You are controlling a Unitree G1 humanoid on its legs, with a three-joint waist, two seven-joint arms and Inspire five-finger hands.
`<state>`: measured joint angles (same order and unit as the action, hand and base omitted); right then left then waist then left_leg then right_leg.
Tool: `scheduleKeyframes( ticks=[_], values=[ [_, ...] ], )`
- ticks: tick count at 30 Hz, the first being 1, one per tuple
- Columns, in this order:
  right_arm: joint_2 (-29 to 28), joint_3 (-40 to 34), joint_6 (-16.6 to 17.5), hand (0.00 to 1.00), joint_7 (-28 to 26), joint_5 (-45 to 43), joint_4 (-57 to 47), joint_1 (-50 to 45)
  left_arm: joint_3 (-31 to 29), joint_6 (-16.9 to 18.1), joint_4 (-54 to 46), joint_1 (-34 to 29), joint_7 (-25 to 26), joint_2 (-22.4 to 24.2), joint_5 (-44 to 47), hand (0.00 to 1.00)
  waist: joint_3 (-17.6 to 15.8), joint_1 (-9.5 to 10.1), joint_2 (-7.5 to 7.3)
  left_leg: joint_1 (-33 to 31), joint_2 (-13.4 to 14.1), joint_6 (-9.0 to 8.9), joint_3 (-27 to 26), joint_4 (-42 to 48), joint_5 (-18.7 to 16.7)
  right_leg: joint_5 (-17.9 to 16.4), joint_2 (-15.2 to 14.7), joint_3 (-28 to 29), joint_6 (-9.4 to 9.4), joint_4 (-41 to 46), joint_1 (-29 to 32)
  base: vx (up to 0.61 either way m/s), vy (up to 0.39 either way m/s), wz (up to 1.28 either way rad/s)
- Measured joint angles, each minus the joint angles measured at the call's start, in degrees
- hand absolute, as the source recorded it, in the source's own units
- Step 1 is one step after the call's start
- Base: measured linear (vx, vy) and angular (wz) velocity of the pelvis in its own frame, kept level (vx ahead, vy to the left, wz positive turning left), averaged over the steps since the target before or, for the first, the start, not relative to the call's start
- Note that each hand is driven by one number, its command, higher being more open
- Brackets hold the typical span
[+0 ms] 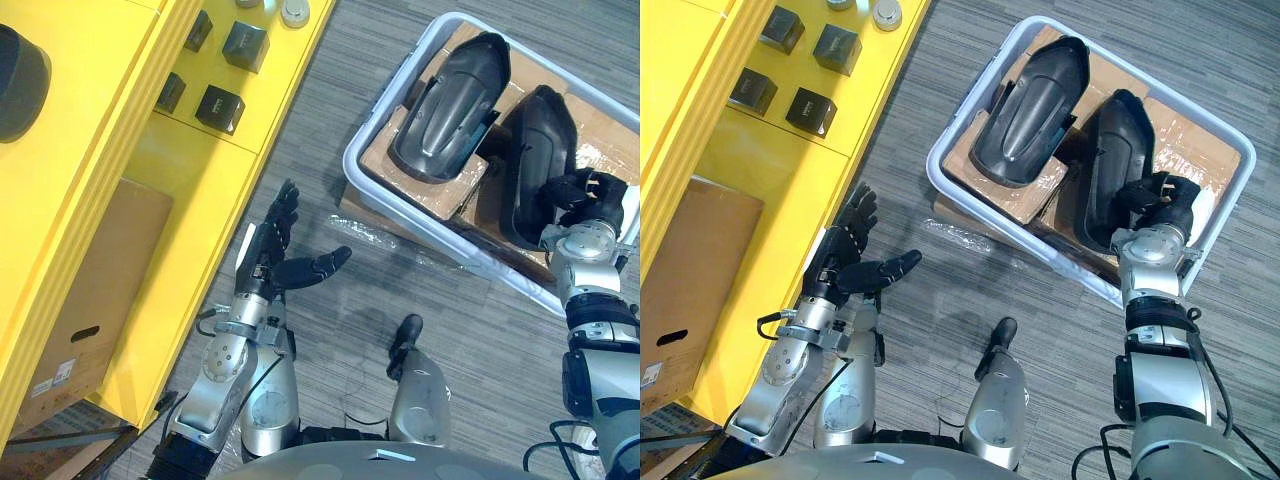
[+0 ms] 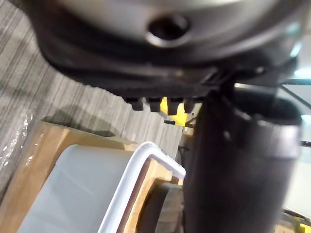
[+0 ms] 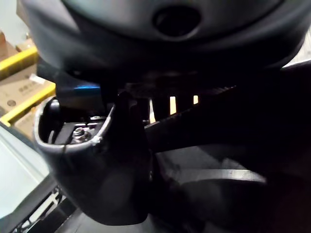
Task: Walk over and take three plastic housings, then place them on the shelf
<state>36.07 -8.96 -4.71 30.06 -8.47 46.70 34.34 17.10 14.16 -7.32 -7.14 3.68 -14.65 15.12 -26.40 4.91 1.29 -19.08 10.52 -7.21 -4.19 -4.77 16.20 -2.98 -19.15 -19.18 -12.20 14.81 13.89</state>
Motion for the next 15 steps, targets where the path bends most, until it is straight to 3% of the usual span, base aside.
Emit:
scheduleKeyframes(
  ticks=[7, 12, 15],
  values=[
    [-0.02, -3.04, 1.71, 0.0, 7.13, 8.3, -11.64, -5.04, -0.17, 1.92, -3.59, 1.16, -0.73, 0.02, 0.18, 1.0, 0.0, -0.92, -0.01, 2.49, -0.03, -0.01, -1.34, 0.0, 0.07, 0.21, -0.11, 1.11, -0.31, -0.07, -1.67, 0.01, -0.026, -0.05],
    [-0.03, -3.09, 6.34, 0.0, 9.64, 15.89, -22.25, -8.03, 0.15, 1.55, -7.98, 4.89, -8.24, 0.54, 9.86, 1.0, 0.36, -3.13, 0.17, 4.66, 0.08, 0.0, -2.04, -0.07, -0.26, 0.32, 0.16, 1.22, -0.42, -1.17, -4.09, -0.03, -0.023, -0.03],
    [-2.42, -3.03, 7.57, 0.0, 9.57, 20.49, -26.0, -11.16, 0.14, -4.88, -7.85, 6.54, -11.86, 2.43, 17.31, 1.0, 3.88, -3.56, -0.32, 5.63, 0.14, -0.51, -2.68, -0.17, -0.84, 0.58, 0.28, 1.35, -0.65, -2.44, -5.22, 0.0, -0.012, -0.05]
  ],
)
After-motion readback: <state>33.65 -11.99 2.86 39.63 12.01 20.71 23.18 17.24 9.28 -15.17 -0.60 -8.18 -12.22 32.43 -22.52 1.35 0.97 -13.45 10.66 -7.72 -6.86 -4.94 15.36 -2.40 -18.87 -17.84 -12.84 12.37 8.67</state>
